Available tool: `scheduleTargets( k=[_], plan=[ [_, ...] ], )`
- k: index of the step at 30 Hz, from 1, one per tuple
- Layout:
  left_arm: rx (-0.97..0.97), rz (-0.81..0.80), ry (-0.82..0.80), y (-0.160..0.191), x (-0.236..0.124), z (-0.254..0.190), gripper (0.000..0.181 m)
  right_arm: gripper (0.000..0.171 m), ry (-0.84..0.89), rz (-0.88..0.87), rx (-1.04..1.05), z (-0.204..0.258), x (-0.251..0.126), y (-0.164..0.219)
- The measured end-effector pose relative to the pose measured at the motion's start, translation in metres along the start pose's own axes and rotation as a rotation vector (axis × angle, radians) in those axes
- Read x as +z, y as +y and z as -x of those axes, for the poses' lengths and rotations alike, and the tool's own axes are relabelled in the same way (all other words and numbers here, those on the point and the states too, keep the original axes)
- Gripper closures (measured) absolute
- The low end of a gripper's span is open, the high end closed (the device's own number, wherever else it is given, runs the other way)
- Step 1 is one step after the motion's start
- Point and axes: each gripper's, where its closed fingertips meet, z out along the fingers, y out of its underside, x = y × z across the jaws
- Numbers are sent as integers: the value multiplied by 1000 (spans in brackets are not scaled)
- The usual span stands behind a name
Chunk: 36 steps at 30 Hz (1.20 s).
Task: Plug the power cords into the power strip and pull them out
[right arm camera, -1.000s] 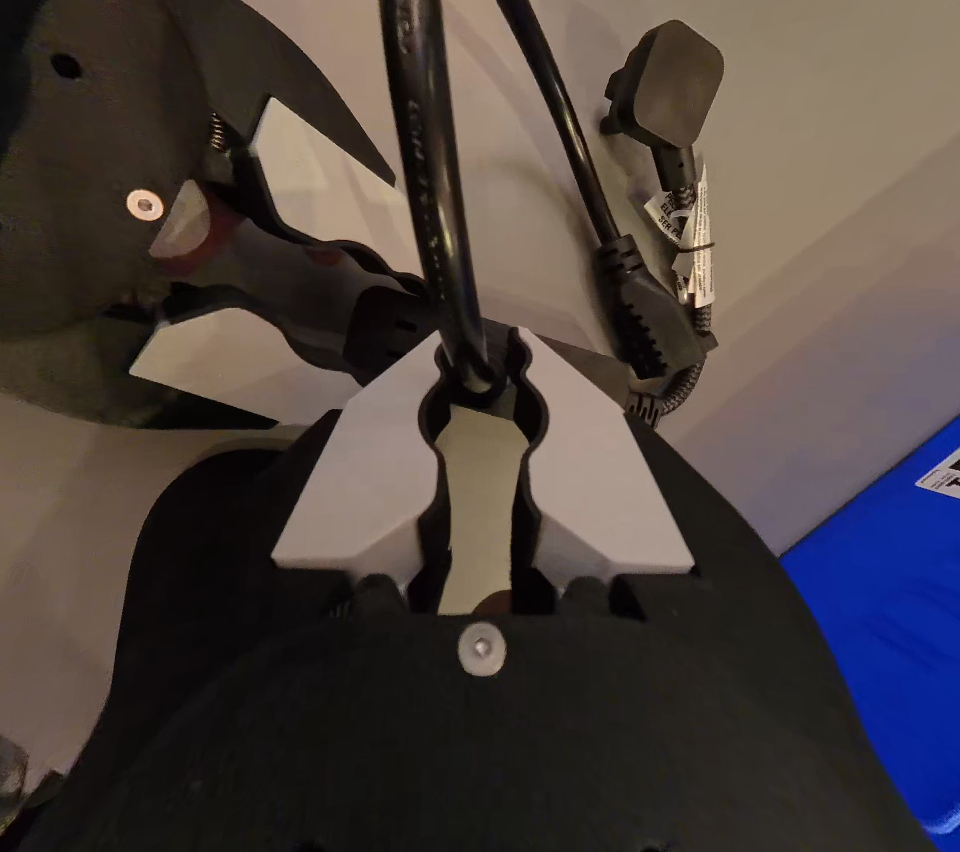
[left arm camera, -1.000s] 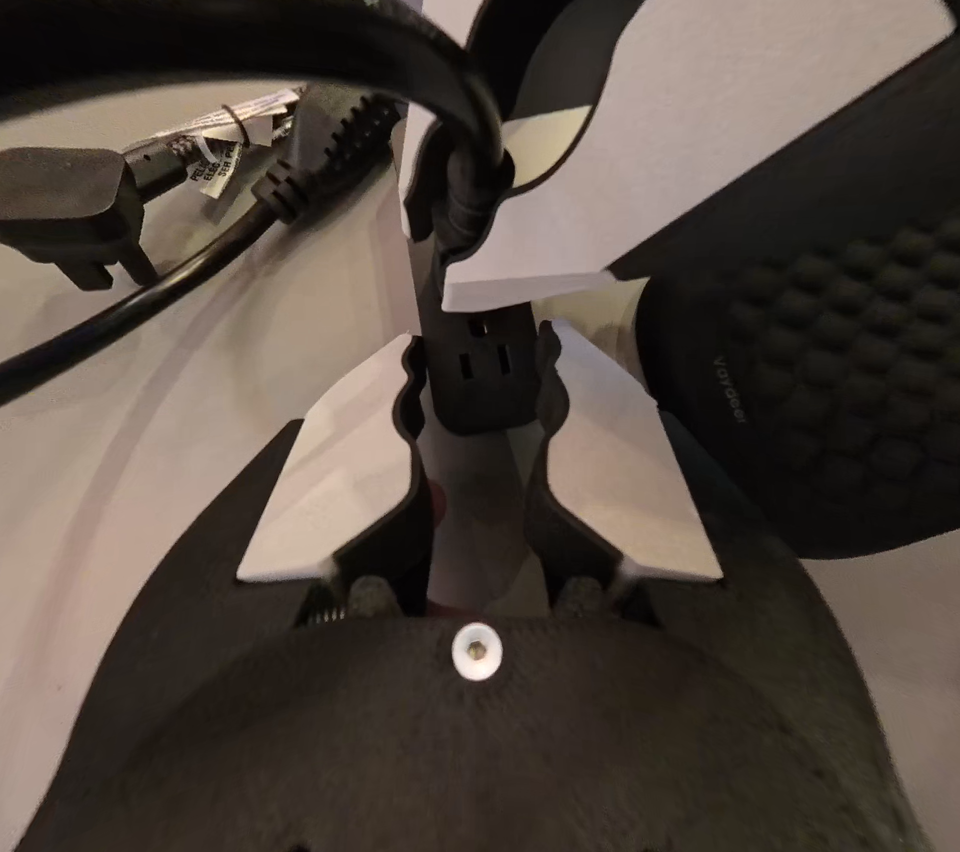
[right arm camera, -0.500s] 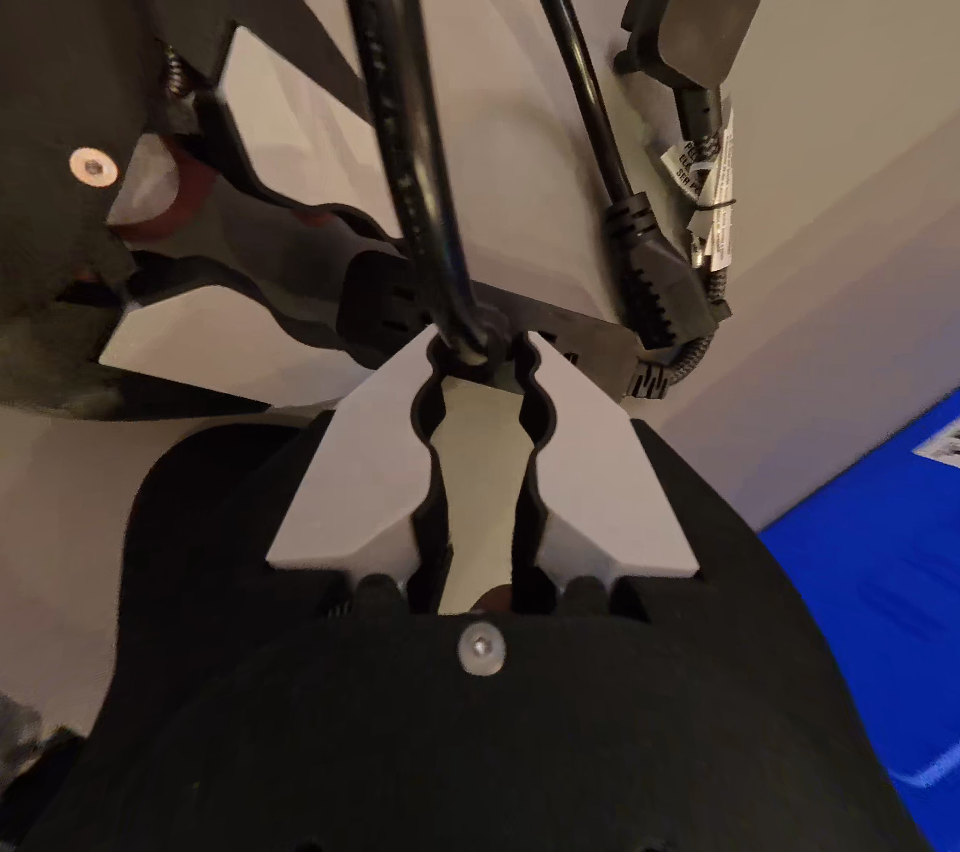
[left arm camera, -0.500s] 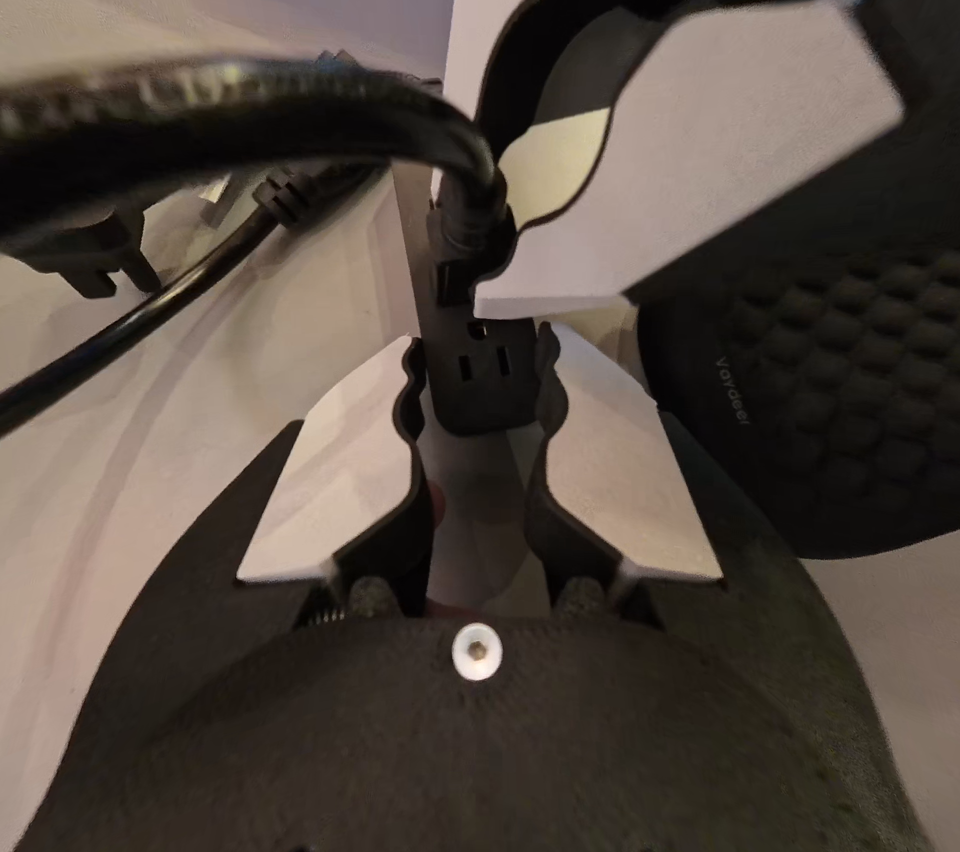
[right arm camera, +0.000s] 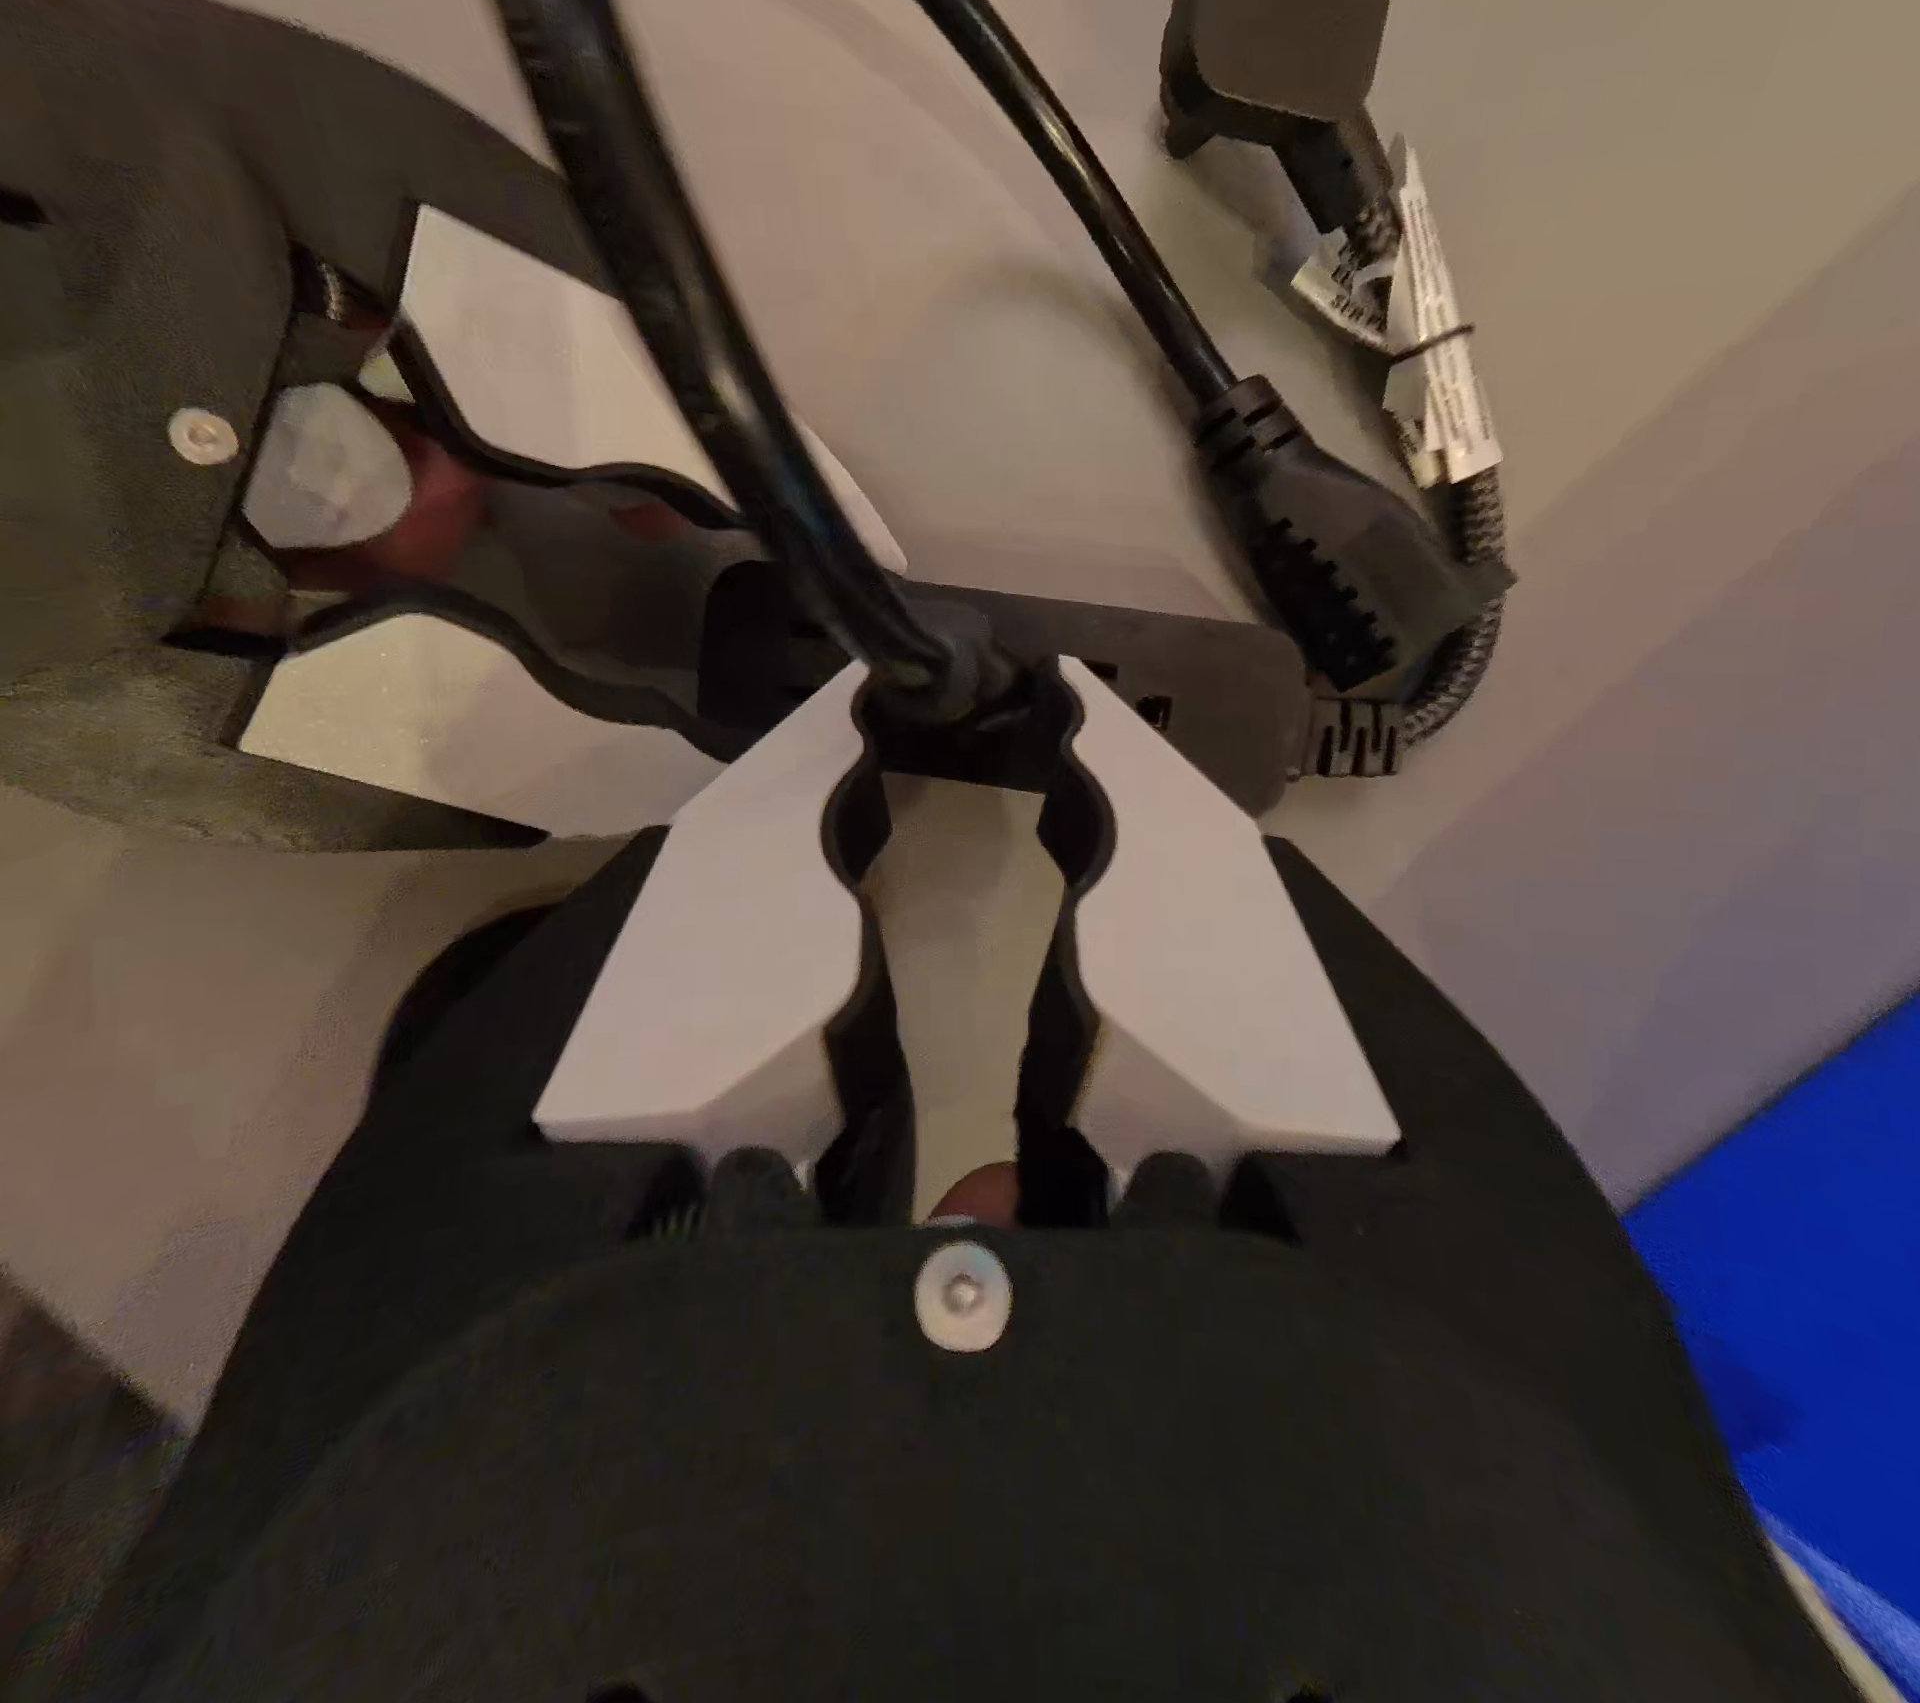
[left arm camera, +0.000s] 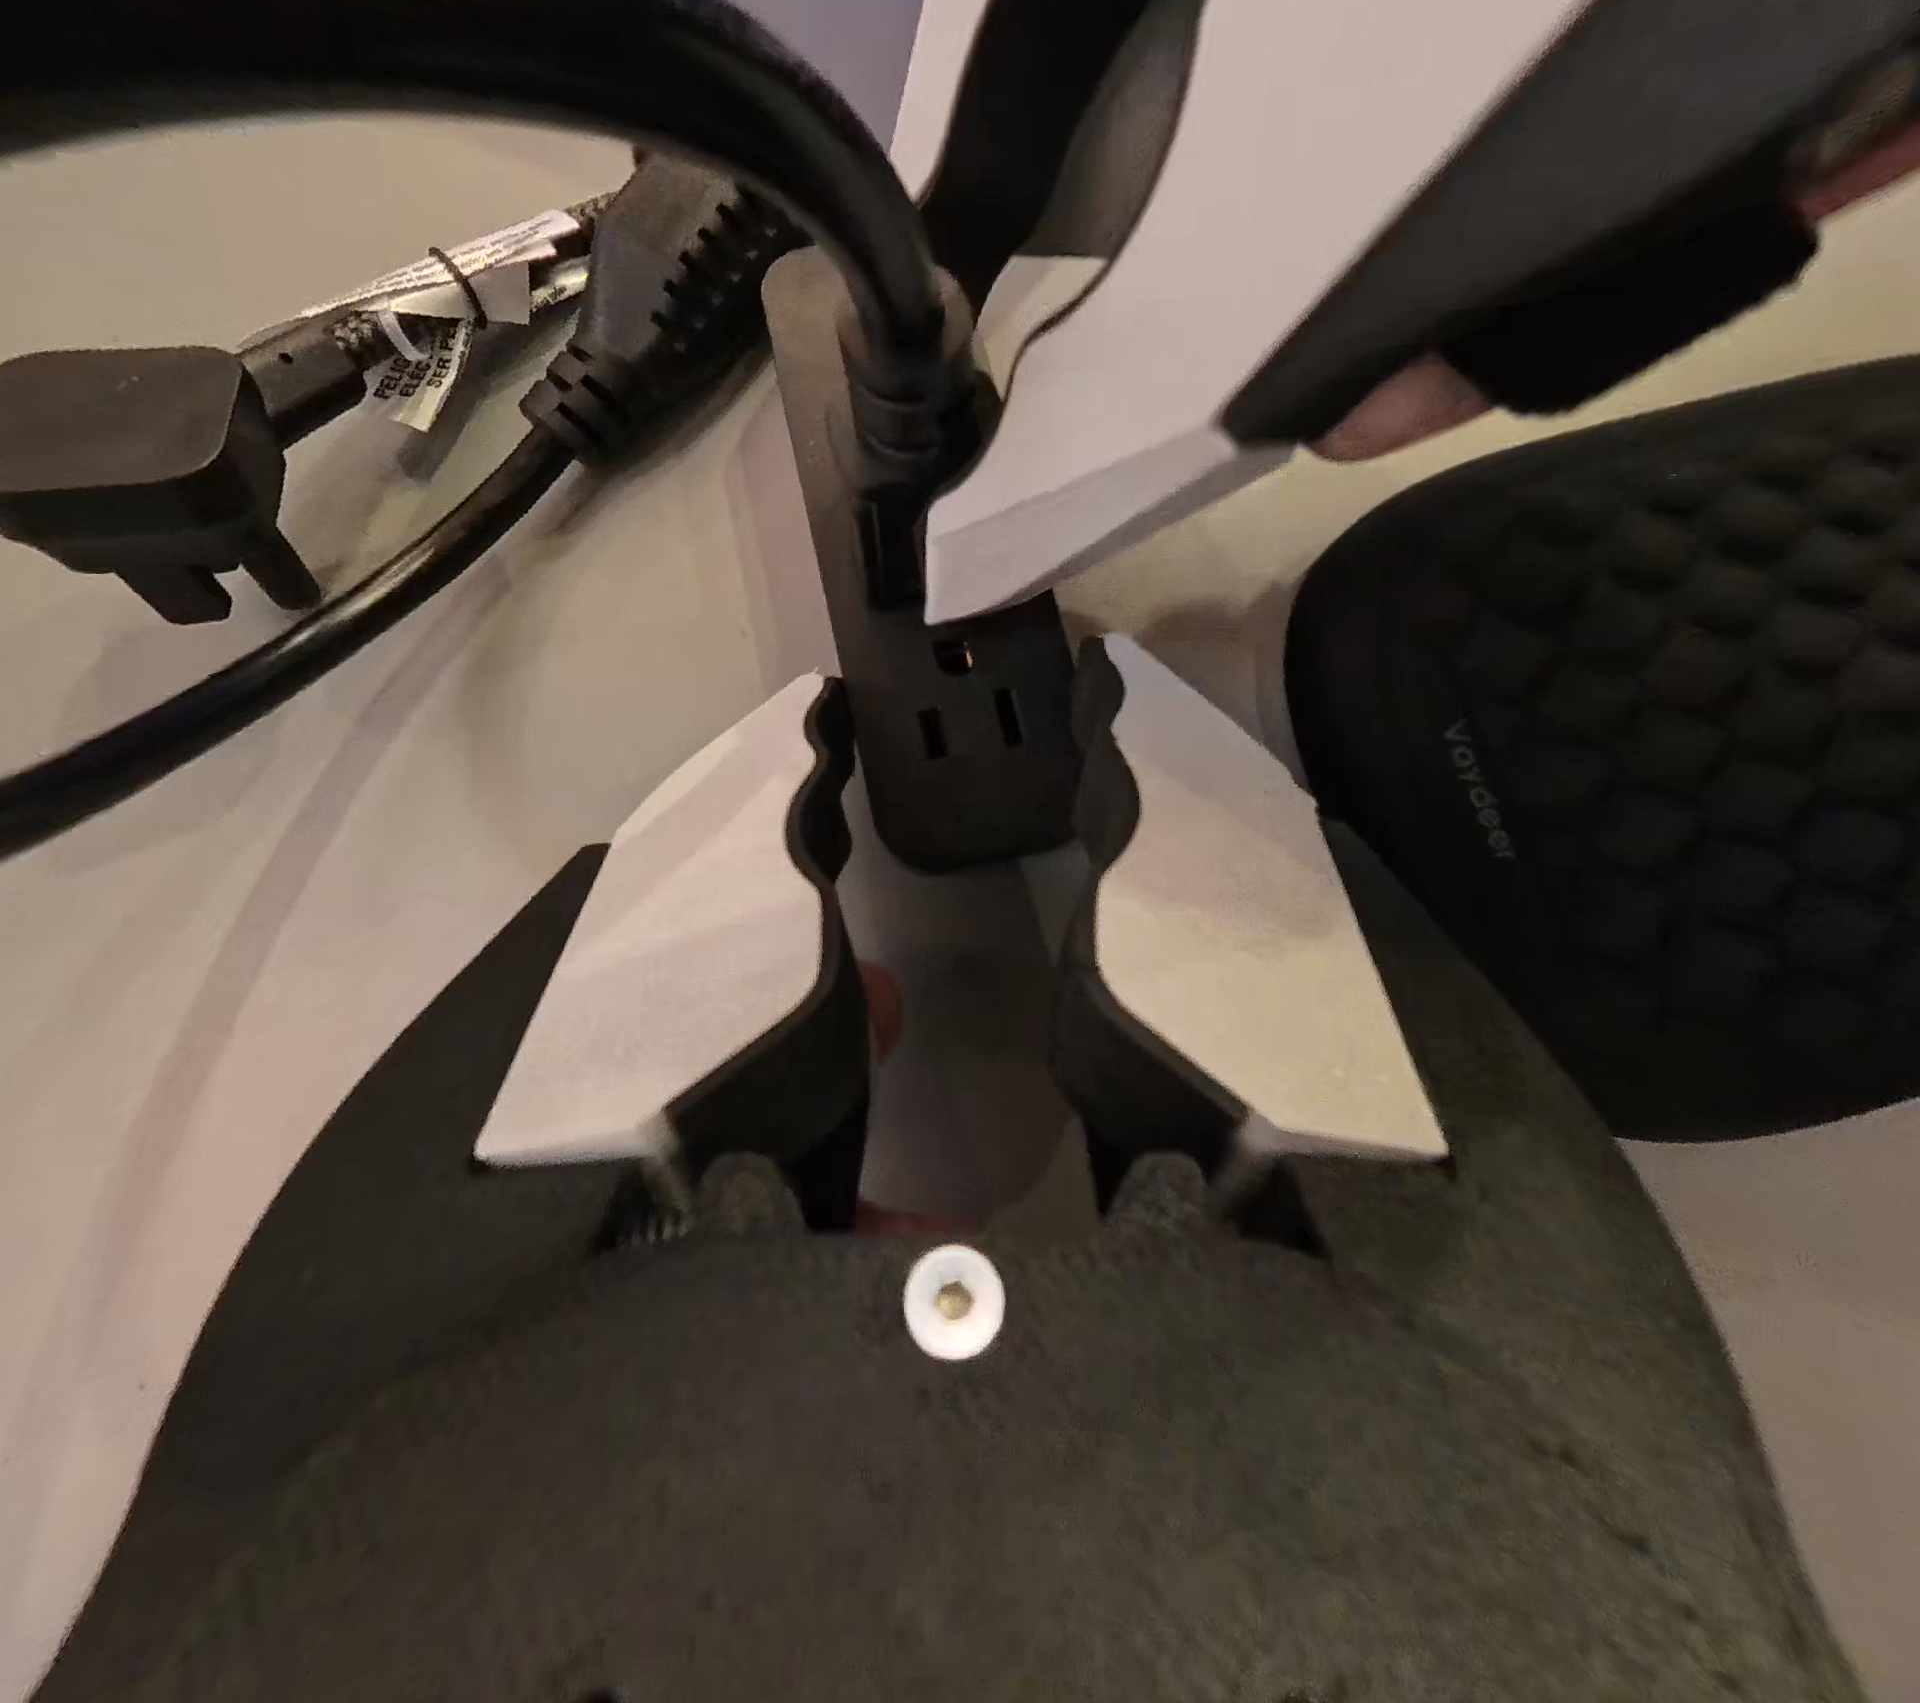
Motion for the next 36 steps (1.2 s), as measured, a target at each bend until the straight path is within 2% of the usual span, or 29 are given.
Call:
scheduleTargets(
  k=[3, 8, 13, 20, 22, 26, 28, 33, 36],
  plan=[
    [-7, 0, 9, 0, 0, 0, 138, 150, 142, 37, -122, 0, 0, 0],
    [-10, -5, 7, -1, 0, 0, 138, 150, 233, 48, -215, -1, -2, 0],
    [-1, -5, -11, -2, 2, 1, 138, 149, 28, -74, 34, -4, -2, -1],
    [3, -8, -4, -4, 0, 2, 138, 150, 287, 33, -232, -2, -6, -6],
    [-1, -7, 0, -4, 1, 3, 138, 150, 253, 34, -211, -2, -6, -5],
    [-4, -6, 0, -2, 3, 1, 137, 148, -13, -83, 76, -4, -2, -2],
    [-2, -3, -4, -3, 4, 2, 137, 148, -47, -105, 125, -5, -2, -3],
    [8, 20, 14, -2, 1, 0, 138, 149, 167, 0, -124, -2, -4, -2],
    [17, 40, 46, 3, -4, 2, 139, 148, 116, -4, -183, 4, -8, -1]
  ],
)
